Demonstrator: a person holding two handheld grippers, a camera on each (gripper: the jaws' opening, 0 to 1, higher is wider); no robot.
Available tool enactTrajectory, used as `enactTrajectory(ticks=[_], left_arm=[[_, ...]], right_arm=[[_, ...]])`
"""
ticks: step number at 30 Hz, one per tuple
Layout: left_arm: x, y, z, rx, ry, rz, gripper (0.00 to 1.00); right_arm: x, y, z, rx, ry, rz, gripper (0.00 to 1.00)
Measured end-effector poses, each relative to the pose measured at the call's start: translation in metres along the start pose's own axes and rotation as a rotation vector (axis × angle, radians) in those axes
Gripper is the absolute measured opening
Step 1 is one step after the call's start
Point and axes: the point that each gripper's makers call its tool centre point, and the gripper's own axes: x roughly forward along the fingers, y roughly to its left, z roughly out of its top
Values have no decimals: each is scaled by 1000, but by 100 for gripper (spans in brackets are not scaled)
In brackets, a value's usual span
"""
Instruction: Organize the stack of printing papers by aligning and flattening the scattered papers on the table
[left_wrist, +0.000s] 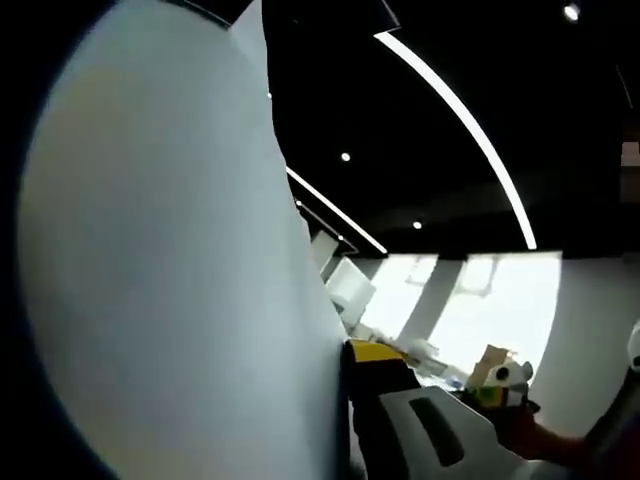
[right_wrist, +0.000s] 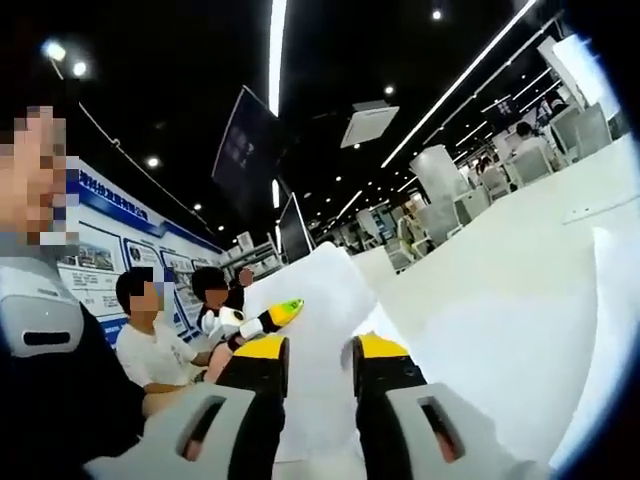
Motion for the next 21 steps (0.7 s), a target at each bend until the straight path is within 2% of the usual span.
enactTrajectory(ticks=[6, 10, 12, 16, 21], left_arm=[[-1, -1, 0, -3, -1, -2, 7], [-1, 0, 0, -7, 0, -1, 7], [-1, 0, 0, -7, 0, -2, 7], [-1, -1, -1, -7, 3, -1, 7], [-1, -1, -1, -7, 3, 0, 7]], right_arm=[[1, -4, -2, -32, 14, -32, 32], [1, -5, 0, -26, 3, -37, 42], [1, -9, 1, -44, 2, -62, 47], [2, -5, 0, -70, 6, -51, 43], [3, -6, -1, -113, 18, -72, 50]])
